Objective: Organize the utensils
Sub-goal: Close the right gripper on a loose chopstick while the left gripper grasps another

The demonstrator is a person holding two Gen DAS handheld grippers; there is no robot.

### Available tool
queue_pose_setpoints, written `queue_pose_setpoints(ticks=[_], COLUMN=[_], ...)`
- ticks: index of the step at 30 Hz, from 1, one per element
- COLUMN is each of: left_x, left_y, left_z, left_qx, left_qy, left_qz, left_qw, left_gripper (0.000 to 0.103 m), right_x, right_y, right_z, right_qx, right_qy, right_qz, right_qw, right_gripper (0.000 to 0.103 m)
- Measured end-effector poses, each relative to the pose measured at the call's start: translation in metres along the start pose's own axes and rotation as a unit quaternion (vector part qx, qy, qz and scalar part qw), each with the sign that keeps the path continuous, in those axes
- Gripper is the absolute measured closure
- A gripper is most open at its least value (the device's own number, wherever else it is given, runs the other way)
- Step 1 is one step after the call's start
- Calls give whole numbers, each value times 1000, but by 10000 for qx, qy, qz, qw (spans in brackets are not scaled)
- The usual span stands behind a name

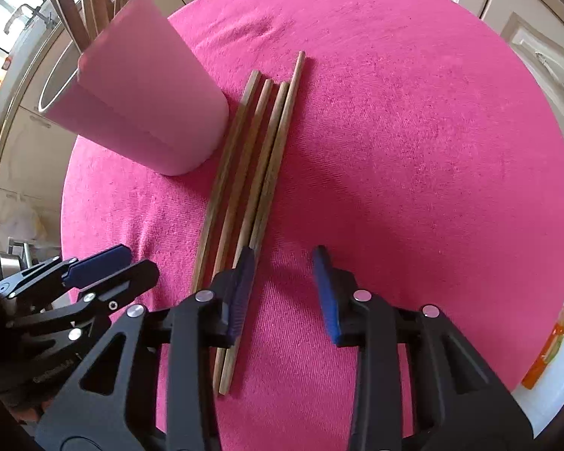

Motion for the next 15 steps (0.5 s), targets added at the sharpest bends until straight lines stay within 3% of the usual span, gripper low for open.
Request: queue_pose_setpoints(ticks=[10,13,15], left_x=[-20,-15,-13], left_y=[5,3,2], left_z=[17,9,3], left_qx=[22,34,73], left_qy=[48,39,40], left_qz=[-48,-8,20], left_qw=[10000,10000,10000], left_gripper=[62,62,62], right_x=[6,7,6], right_y=[-4,-5,-5], right_z=[14,24,23], right_qx=[-235,-438,-515], right_qy=[347,569,593], right_qz=[106,146,143], right_qw=[9991,9973,9968], right_gripper=[75,75,81])
Point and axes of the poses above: each gripper's, at about its wrist camera, not at the fingertips, and x roughly the way its jaws point, z to its left, y to its underside, the point moved 10 cm from there along x, roughly the way its jaws point, and after that the axes turned 7 degrees about x, right-handed, at the moved point
